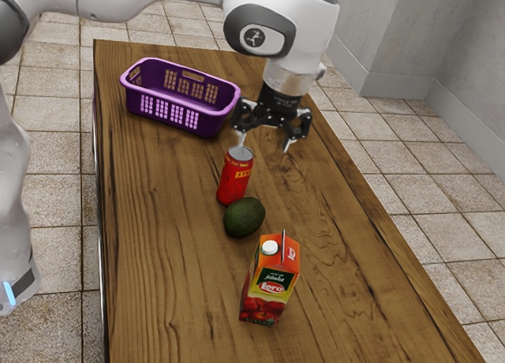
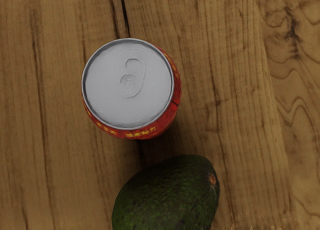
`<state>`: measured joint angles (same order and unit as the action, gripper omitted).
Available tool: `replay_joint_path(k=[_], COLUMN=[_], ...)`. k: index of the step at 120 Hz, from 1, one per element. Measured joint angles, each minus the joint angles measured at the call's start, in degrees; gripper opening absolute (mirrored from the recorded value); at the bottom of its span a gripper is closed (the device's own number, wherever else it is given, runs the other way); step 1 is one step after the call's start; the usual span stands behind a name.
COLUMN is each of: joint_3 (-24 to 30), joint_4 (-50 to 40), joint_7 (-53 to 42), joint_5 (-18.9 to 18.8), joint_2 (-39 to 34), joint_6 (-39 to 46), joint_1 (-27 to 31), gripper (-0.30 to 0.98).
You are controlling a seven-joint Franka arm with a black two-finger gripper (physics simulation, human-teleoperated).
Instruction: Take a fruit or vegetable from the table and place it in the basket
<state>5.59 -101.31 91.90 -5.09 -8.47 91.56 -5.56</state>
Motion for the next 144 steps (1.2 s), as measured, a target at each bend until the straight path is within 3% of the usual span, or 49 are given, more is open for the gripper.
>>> replay_joint_path(k=[24,35,45,144], joint_3=[1.63,8.23,11.79,13.06], joint_4=[-7.66,-17.54,-21.47,-27.55], joint_7=[-8.38,-11.38,-13.73,-24.83], joint_5=[0.09,2.79,5.11,16.8], joint_2=[-5.68,-12.89,-15.54,-12.69], joint_6=[7.54,11.13,13.96,23.05], joint_1=[0.86,9.15,12.04,14.4], gripper=[0.69,0.69,0.69,0.69])
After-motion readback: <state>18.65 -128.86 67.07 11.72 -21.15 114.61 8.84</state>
